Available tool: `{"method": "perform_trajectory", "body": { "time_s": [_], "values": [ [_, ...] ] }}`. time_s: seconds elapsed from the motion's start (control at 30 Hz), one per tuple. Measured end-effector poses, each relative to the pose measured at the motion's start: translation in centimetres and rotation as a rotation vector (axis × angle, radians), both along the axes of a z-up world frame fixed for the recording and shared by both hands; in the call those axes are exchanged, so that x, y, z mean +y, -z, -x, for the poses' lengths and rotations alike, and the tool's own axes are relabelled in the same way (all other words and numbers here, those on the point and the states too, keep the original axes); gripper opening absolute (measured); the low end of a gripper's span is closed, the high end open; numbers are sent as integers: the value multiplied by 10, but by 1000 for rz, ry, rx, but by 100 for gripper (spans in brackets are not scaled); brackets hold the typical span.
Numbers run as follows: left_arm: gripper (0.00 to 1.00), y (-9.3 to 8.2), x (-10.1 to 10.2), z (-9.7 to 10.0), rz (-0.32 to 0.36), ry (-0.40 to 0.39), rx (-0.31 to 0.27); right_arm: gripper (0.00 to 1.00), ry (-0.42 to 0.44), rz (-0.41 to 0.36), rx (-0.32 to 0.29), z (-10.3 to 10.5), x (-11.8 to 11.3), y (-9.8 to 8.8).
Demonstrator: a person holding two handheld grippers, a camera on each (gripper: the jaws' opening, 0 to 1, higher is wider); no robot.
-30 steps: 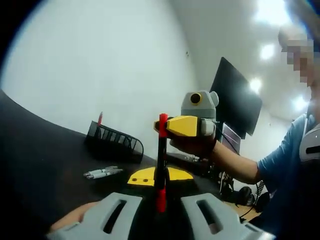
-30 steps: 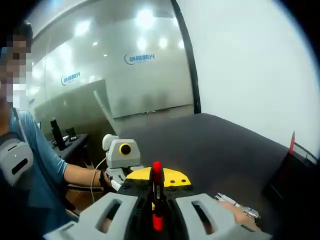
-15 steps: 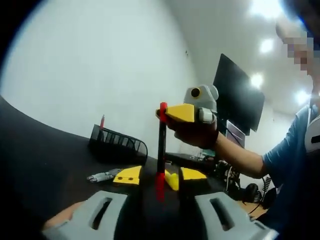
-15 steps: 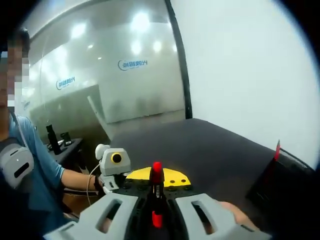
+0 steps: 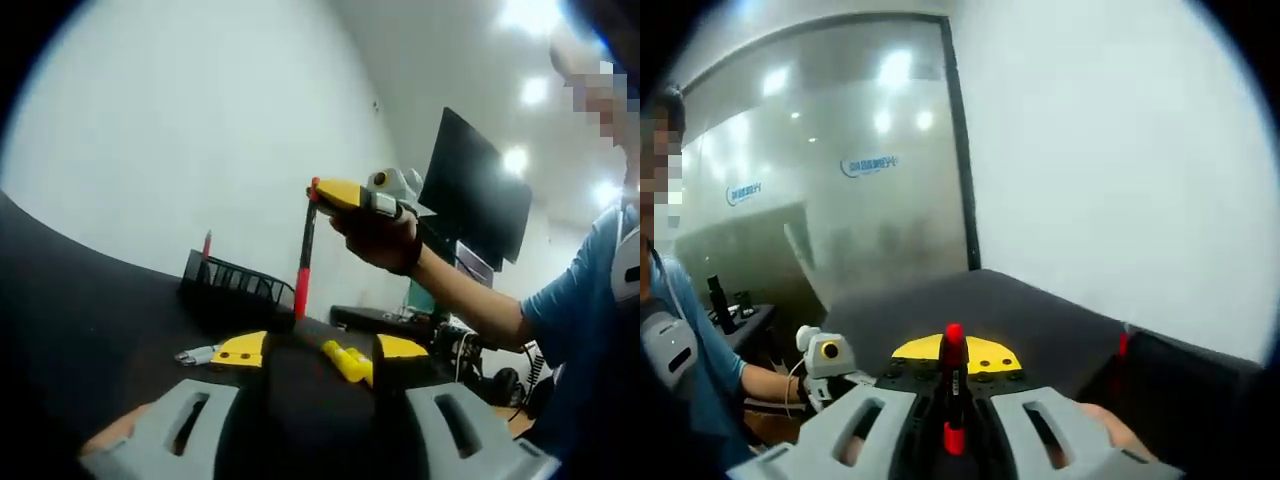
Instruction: Pick up pens and glue sticks and place them into the holder.
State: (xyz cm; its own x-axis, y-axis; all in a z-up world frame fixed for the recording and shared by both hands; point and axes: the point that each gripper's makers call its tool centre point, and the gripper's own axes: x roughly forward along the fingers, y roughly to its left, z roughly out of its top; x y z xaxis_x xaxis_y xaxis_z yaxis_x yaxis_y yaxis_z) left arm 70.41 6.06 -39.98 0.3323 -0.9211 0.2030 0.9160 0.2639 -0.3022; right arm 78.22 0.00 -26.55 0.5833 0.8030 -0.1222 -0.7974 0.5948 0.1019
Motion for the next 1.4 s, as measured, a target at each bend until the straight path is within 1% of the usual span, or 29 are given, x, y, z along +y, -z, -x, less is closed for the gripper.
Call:
{"method": "perform_trajectory", "body": {
  "time_s": [0.13,0.2,0.27,0.4,0.53,0.63,0.7,0.87,1.07,1.27,1.4],
  "values": [
    [47,1,-1,0,-5,0,-3,3,77,-4,-41,-18,-17,-8],
    [51,2,-2,0,-11,-3,-6,3,102,-13,-44,-26,-25,-11],
    [55,2,-3,0,-19,-2,-13,3,128,-23,-54,-33,-31,-14],
    [58,6,-8,4,-52,2,-40,3,175,-33,-79,-45,-42,-16],
    [62,10,-10,4,-78,0,-47,3,216,-89,-89,-56,-53,-22],
    [65,11,-10,3,-85,-2,-49,3,258,-106,-106,-65,-62,-24],
    [65,11,-9,2,-87,-4,-48,3,273,-120,-111,-69,-66,-26],
    [71,13,-10,1,-99,-6,-51,3,296,-155,-120,-77,-74,-32],
    [78,15,-11,1,-118,-9,-68,3,328,-153,-136,-87,-81,-37],
    [85,13,-11,0,-107,-11,-72,3,360,-141,-148,-98,-86,-38],
    [93,13,-12,-1,-108,-12,-76,3,382,-148,-150,-106,-90,-39]
  ]
}}
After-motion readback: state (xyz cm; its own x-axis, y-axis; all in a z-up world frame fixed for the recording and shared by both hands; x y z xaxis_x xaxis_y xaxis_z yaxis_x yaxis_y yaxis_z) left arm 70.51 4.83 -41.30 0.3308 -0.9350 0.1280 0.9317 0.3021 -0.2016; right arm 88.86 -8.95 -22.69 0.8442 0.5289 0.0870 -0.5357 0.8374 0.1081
